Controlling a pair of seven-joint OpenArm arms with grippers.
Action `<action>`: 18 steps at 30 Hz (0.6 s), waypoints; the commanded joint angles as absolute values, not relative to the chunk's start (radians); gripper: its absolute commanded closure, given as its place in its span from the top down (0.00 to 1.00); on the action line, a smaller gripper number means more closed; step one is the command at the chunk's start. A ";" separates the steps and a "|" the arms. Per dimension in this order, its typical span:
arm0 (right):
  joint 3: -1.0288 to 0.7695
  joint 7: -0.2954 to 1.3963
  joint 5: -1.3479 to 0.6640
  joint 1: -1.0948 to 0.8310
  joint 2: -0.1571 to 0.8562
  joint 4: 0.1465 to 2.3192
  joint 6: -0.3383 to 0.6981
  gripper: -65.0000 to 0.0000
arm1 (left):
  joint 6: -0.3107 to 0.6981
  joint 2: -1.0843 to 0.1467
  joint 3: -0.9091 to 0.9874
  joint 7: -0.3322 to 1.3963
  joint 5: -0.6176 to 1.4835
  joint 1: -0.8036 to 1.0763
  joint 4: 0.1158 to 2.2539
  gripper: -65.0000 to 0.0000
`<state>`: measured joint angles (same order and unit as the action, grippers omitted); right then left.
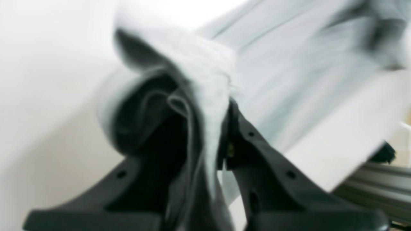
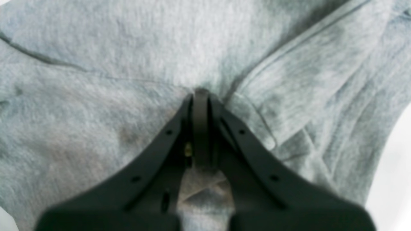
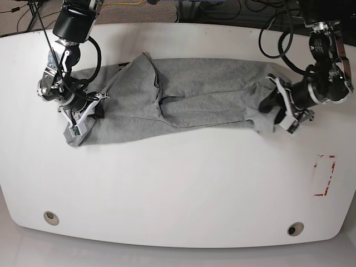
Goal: Layout the t-shirt on the table in an organized manner, then fold the t-shirt properly
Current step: 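Lift the hem end with the left gripper and carry it toward the right gripper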
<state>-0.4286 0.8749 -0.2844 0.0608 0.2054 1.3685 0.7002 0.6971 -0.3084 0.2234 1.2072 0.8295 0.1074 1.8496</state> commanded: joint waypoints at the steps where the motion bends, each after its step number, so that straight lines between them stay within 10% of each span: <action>1: -0.429 0.908 -0.260 0.068 0.213 1.374 0.698 0.00 | 0.698 -0.292 0.174 1.198 0.829 0.087 1.867 0.05; 18: -0.430 0.908 -0.262 0.067 0.213 1.374 0.698 0.00 | 0.698 -0.050 -0.010 1.198 0.613 -0.010 1.799 0.05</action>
<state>-0.4286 0.8749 -0.2848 0.0612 0.2050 1.3685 0.7002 0.6968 -0.0658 -0.0040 1.2217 0.6018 0.0193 1.8015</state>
